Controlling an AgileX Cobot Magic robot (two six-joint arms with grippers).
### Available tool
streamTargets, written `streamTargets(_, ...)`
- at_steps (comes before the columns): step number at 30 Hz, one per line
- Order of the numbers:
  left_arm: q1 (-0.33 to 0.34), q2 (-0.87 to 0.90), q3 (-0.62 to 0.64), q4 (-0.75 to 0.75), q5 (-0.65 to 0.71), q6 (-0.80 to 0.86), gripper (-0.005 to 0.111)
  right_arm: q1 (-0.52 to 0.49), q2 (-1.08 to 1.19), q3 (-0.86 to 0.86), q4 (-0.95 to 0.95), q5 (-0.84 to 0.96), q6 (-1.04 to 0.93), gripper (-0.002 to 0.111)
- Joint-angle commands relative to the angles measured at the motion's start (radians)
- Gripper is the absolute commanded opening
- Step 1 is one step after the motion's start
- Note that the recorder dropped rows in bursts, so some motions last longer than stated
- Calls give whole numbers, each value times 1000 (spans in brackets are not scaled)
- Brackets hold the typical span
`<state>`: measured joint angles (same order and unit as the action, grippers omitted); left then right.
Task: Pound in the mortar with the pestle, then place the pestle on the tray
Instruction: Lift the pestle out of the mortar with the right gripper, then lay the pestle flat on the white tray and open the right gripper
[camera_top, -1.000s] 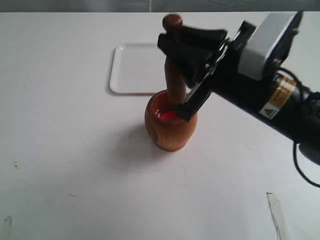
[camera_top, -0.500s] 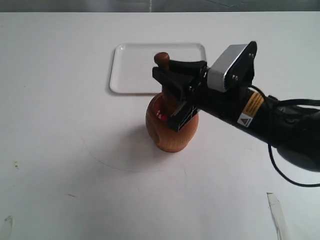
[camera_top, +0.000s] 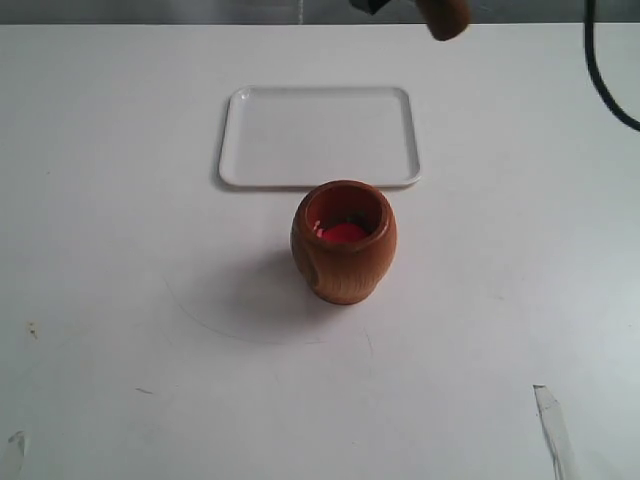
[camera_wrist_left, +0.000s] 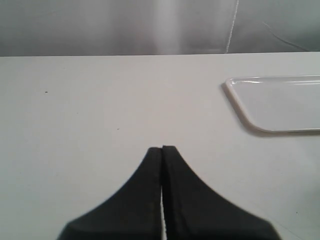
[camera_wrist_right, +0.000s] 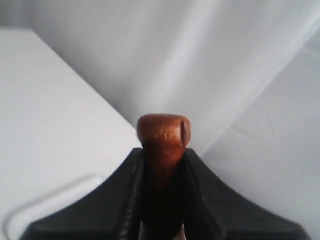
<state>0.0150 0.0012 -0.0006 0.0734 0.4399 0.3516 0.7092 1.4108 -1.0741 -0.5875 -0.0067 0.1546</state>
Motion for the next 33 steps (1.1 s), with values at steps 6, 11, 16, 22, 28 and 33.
streamTargets(6, -8, -1, 1, -7, -3, -8, 0, 50, 317, -280, 271, 477, -619, 0)
streamTargets(11, -8, -1, 1, -7, -3, -8, 0, 44, 527, -512, 776, 716, -1152, 0)
streamTargets(16, -8, -1, 1, -7, -3, -8, 0, 44, 745, -773, 802, 914, -1188, 0)
streamTargets(22, -8, -1, 1, -7, -3, -8, 0, 44, 951, -1007, 679, 1028, -1163, 0)
streamTargets(28, -8, -1, 1, -7, -3, -8, 0, 42, 1014, -1076, 536, 1007, -1098, 0)
streamTargets(33, -8, -1, 1, -7, -3, -8, 0, 21, 1015, -1081, 538, 986, -1080, 23)
